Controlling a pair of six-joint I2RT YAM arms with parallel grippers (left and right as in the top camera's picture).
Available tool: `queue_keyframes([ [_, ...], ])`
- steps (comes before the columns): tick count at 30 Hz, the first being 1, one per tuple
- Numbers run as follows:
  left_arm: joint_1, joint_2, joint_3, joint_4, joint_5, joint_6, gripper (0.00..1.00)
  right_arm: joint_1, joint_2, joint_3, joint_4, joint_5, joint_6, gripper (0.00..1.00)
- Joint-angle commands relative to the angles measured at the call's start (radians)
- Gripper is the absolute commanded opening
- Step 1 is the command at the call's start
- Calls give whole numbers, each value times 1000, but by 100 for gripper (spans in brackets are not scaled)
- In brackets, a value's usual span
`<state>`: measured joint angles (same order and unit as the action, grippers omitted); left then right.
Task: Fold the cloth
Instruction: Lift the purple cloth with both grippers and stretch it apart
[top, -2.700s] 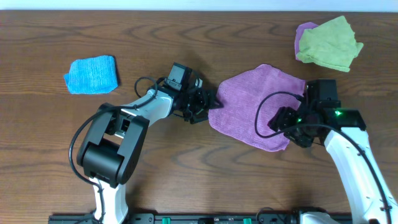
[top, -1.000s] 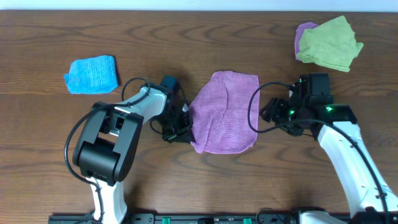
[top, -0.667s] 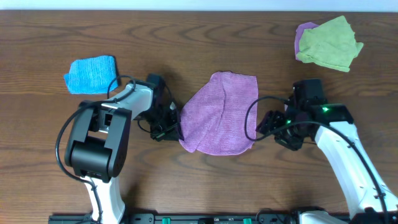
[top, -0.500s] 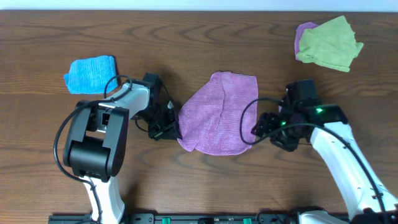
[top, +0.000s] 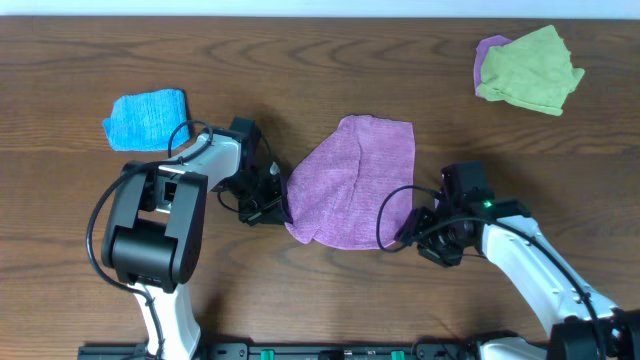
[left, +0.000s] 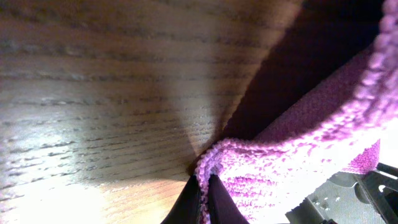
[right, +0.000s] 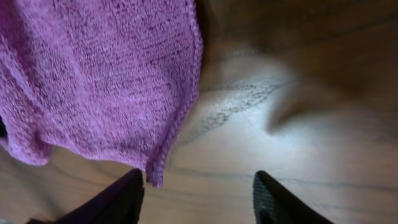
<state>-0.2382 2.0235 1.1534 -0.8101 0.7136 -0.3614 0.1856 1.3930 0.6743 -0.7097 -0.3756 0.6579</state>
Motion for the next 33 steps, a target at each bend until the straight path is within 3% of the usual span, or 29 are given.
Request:
queue_keyframes([
  [1,2,13,-6,10,-58,18,6,16,2,-23,31,-22,47,54],
  [14,2,13,-6,18,-31,23,6,71,97,-32,144,-18,75,42],
  [17,2,13,-6,18,-29,26,6,71,117,-32,154,-16,74,27],
  [19,2,13,-6,18,-24,29,6,71,118,-32,157,2,74,3],
  [20,2,13,-6,19,-7,50,6,71,117,-31,156,10,72,1],
  [27,3,7,-6,3,123,203,6,68,63,-13,121,20,47,1],
  [33,4,-48,-5,-54,168,228,6,68,-97,42,5,40,32,1],
])
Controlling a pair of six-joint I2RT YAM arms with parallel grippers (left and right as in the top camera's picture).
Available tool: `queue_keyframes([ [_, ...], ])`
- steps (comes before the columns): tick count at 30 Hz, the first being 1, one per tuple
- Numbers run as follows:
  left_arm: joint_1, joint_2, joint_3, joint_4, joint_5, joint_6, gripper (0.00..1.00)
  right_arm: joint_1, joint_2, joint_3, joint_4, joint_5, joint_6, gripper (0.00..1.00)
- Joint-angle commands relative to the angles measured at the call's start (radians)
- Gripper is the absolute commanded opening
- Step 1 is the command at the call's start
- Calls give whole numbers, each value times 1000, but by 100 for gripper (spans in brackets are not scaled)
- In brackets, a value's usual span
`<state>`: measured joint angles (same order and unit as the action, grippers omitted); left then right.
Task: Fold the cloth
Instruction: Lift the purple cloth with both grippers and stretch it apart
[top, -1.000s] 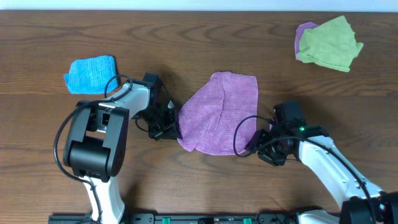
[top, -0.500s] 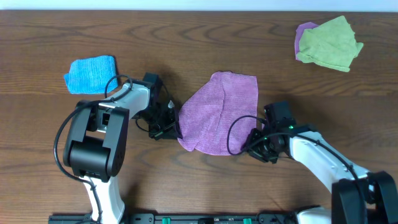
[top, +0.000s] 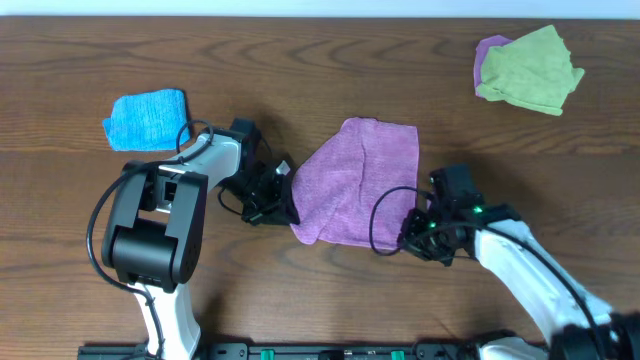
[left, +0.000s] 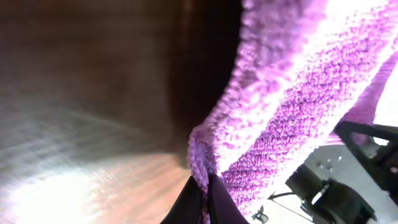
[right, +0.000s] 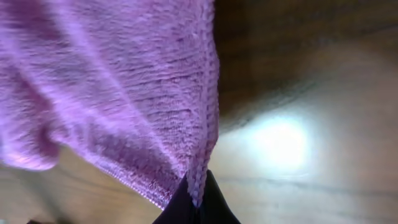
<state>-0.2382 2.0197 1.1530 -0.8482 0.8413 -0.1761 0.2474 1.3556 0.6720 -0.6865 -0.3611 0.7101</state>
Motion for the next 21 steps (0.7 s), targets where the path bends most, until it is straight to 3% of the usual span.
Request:
queue_keyframes([
  [1,4,-68,-5,-24,40,43,6,6,-91,55,-34,32,-25,1],
  [9,4,-273,-5,-61,29,18,6,6,-250,117,-140,58,-27,1],
  [21,4,-446,-5,-108,19,-50,6,6,-347,275,-248,84,-62,1],
])
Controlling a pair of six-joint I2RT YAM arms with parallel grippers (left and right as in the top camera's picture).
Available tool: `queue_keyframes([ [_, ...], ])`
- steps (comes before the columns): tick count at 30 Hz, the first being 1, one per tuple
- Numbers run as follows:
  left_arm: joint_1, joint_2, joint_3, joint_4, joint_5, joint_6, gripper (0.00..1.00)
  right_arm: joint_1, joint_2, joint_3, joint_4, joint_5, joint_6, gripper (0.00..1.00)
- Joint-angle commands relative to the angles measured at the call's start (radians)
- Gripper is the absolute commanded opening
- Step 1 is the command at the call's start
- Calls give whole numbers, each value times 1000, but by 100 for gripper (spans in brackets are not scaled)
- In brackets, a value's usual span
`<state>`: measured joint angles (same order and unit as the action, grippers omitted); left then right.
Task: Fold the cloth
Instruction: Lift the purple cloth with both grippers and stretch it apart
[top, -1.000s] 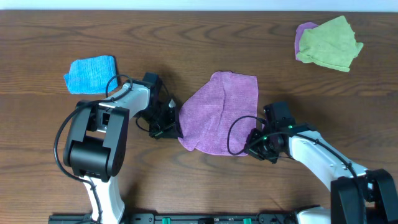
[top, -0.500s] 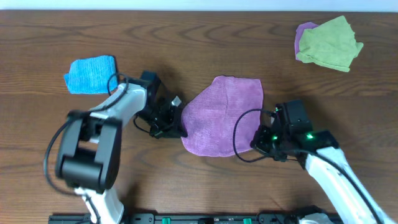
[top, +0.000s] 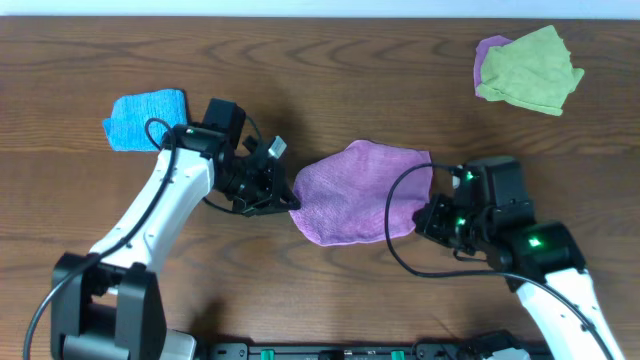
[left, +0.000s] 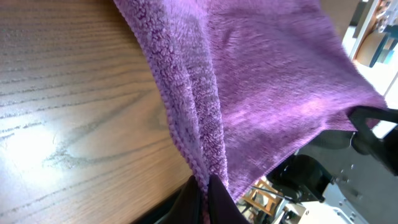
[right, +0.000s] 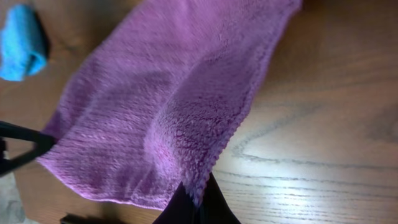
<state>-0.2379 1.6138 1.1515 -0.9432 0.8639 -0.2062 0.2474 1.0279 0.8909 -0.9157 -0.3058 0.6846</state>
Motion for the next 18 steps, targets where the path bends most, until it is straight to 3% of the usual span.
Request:
queue_keyframes([
  [1,4,-49,-3,-19,-3,-24,6,6,-21,73,-35,37,-42,1],
  [10,4,-187,-3,-119,-56,-38,6,7,-37,182,-178,55,-92,1],
  [18,3,-336,-3,-220,-89,-89,6,7,-152,196,-354,55,-95,1],
])
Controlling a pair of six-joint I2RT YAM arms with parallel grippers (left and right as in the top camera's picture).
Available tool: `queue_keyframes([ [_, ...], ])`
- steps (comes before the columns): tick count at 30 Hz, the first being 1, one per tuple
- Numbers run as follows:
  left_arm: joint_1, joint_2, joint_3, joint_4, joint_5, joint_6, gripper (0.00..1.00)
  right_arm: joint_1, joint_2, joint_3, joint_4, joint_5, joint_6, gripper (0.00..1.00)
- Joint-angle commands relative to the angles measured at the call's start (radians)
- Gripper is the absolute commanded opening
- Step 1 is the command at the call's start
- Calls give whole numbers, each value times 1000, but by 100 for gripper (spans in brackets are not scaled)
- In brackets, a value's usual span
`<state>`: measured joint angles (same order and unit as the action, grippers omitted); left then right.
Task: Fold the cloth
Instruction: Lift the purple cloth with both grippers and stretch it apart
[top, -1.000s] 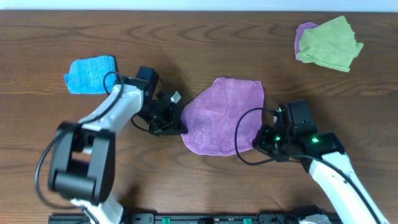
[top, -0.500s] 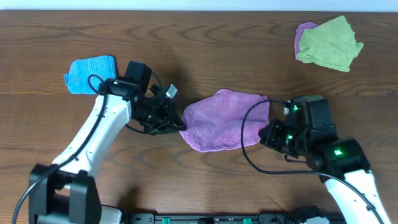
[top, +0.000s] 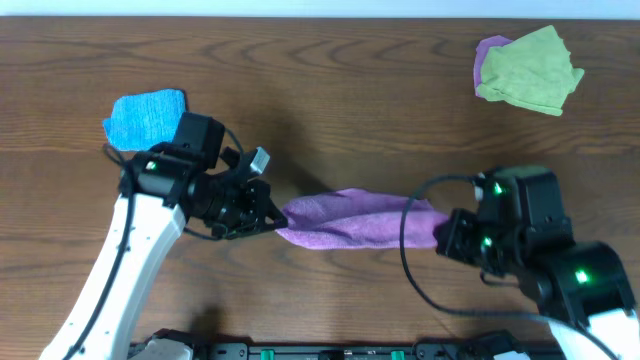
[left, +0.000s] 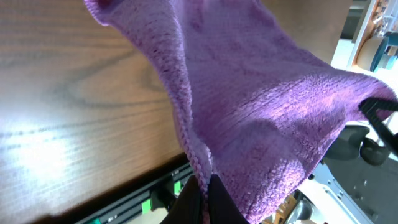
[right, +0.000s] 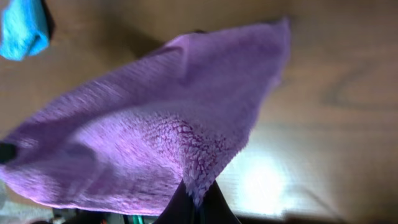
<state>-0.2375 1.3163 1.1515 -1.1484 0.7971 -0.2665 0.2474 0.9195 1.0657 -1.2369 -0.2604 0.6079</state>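
The purple cloth (top: 350, 216) hangs above the table as a narrow band stretched between both grippers. My left gripper (top: 272, 218) is shut on its left corner, and my right gripper (top: 441, 234) is shut on its right corner. In the left wrist view the purple cloth (left: 249, 118) drapes away from the left gripper (left: 204, 194), pinched at the hem. In the right wrist view the purple cloth (right: 155, 137) spreads above the table, its corner clamped in the right gripper (right: 196, 198).
A folded blue cloth (top: 147, 119) lies at the back left, close behind the left arm. A green cloth (top: 532, 69) on top of a purple one (top: 488, 49) lies at the back right. The table's front edge (top: 320, 342) runs just below both arms.
Both grippers have risen and come toward the front edge with the cloth's corners. The cloth, then a broad sagging sheet touching the table, now hangs as a narrow band.
The cloth lay flat, my left gripper shut on its left corner and my right gripper open at the right corner. Then the right gripper was shut on that corner. Then both held the cloth partly lifted, and now it hangs stretched between them.
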Motion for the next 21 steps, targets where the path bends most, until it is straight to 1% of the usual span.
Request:
queue_keyframes([
  [1,3,-53,-3,-23,-22,-38,6,7,-58,21,-50,9,-19,1],
  [6,2,-112,-3,-50,-22,-83,6,7,-142,35,-126,-10,10,1],
  [11,2,-124,-3,-55,-21,-117,6,7,-147,60,-120,-10,24,1],
  [16,2,-124,-3,-29,-23,-140,6,7,-112,60,-82,-4,27,1],
  [21,2,-113,-3,39,-50,-169,6,7,-25,60,-19,14,18,1],
])
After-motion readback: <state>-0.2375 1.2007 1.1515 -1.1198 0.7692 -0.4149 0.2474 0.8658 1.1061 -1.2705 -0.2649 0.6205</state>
